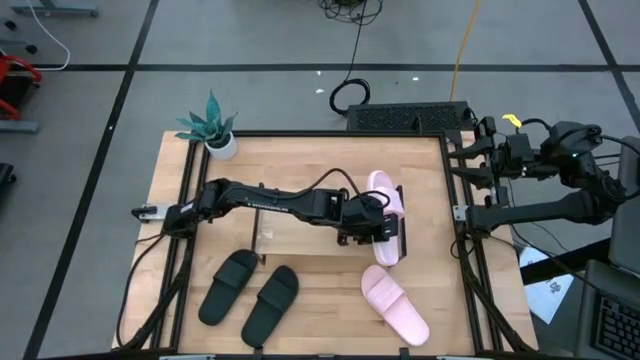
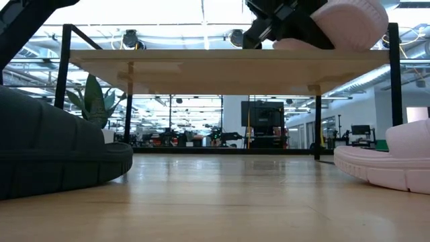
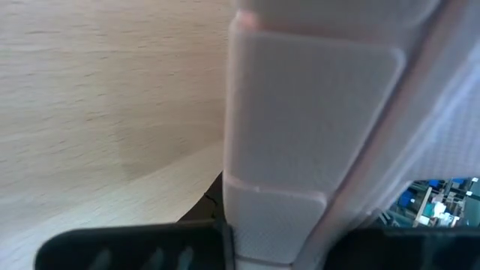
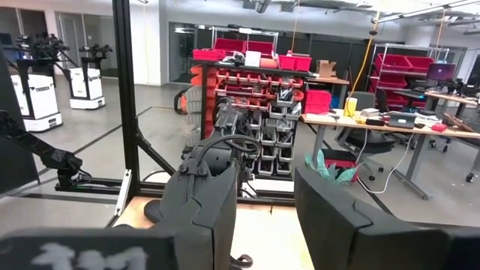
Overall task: Pick and place slides into the shelf
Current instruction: Put the right pink slipper on the shelf
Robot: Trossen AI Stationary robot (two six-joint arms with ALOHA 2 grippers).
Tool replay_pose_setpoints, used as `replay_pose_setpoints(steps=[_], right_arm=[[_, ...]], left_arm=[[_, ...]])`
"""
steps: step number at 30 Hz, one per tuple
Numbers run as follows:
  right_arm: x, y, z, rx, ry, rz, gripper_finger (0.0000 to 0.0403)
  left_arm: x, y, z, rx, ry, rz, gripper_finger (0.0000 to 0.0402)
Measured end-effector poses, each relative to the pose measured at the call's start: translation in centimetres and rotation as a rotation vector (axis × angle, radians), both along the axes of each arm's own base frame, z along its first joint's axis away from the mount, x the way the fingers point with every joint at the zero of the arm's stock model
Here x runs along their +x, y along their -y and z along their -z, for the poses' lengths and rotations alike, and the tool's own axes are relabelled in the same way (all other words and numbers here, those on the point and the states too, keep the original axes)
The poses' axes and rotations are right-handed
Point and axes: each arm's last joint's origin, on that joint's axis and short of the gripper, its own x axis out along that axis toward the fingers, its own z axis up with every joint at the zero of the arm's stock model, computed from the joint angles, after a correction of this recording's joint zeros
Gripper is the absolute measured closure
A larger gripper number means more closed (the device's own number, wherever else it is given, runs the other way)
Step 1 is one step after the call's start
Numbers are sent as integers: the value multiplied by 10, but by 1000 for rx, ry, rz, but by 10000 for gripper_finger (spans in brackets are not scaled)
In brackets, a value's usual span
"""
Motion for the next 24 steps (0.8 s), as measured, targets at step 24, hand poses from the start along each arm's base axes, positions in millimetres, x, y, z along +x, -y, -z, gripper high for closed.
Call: replay_pose_setpoints(steps=[24], right_arm=[[0, 0, -1, -1, 5, 0, 277]], left_arm=[[-3, -8, 5, 46, -52, 41, 233]])
